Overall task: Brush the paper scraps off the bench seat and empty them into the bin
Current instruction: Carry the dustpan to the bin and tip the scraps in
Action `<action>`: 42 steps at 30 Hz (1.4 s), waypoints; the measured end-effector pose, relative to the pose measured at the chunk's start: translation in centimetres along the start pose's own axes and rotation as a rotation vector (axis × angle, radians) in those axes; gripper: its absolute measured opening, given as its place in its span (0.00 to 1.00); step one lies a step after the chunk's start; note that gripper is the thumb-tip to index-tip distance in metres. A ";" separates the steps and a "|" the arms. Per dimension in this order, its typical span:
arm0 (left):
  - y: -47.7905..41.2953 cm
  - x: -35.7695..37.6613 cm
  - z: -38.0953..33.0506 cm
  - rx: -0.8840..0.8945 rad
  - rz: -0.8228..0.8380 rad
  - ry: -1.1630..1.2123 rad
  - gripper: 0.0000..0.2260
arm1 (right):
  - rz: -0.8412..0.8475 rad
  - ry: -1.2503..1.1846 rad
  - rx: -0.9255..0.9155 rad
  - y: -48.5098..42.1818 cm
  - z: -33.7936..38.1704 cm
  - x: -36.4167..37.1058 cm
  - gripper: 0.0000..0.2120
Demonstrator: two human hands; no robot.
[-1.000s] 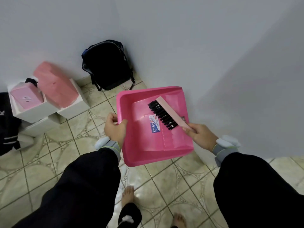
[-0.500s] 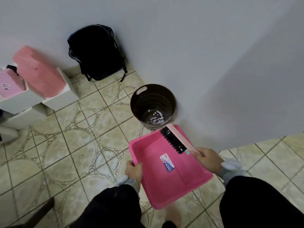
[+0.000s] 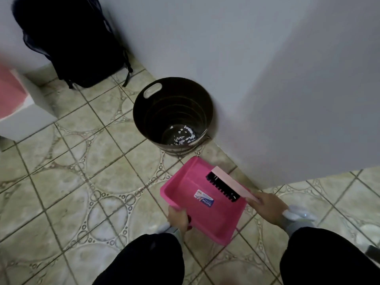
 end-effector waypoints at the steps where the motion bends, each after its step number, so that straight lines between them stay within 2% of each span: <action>1: -1.2 0.9 -0.4 0.003 0.025 0.000 0.04 | -0.007 0.007 -0.005 -1.3 -0.6 0.5 0.20; 2: -2.5 1.8 -0.7 0.015 0.035 -0.007 0.03 | -0.008 0.019 0.015 -2.5 -1.2 0.9 0.20; 5: -6.3 3.7 -1.4 0.012 0.063 0.025 0.08 | -0.021 0.051 0.018 -6.2 -2.7 2.3 0.20; 9: -9.5 5.8 -2.4 0.098 0.121 -0.016 0.06 | -0.013 0.099 0.023 -10.3 -4.2 3.8 0.23; 15: -12.8 6.8 -4.9 0.158 0.097 -0.063 0.09 | -0.018 0.147 -0.008 -15.0 -4.7 4.4 0.26; 19: -14.1 6.9 -5.9 0.131 0.093 -0.114 0.18 | -0.076 0.168 -0.028 -17.3 -4.4 5.3 0.26; 22: -15.4 6.4 -6.5 0.173 -0.015 -0.186 0.30 | -0.079 0.167 -0.036 -18.1 -4.0 6.1 0.26; 26: -16.1 6.2 -7.5 0.236 -0.087 -0.153 0.26 | -0.024 0.192 -0.030 -18.6 -4.6 7.0 0.25; 32: -15.6 6.2 -8.2 0.377 -0.190 -0.269 0.17 | 0.059 0.137 0.040 -19.0 -5.7 8.2 0.27; 35: -15.9 6.0 -8.0 0.368 -0.173 -0.265 0.17 | 0.049 0.116 0.066 -19.3 -5.9 8.7 0.27; 38: -16.7 6.3 -7.8 0.333 -0.078 -0.264 0.19 | -0.020 0.081 0.071 -19.5 -5.6 8.7 0.25; 42: -17.0 6.2 -7.7 0.286 -0.060 -0.252 0.22 | -0.016 0.176 0.030 -19.5 -5.4 8.2 0.25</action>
Point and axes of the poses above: each hand's wrist, its own y-axis away from the middle knuckle, its own x-axis out of the palm, z = x × y, the point moved 6 cm from there along -y, towards the middle knuckle, and after that the axes turned 12 degrees about -x, right-handed, at the moved point
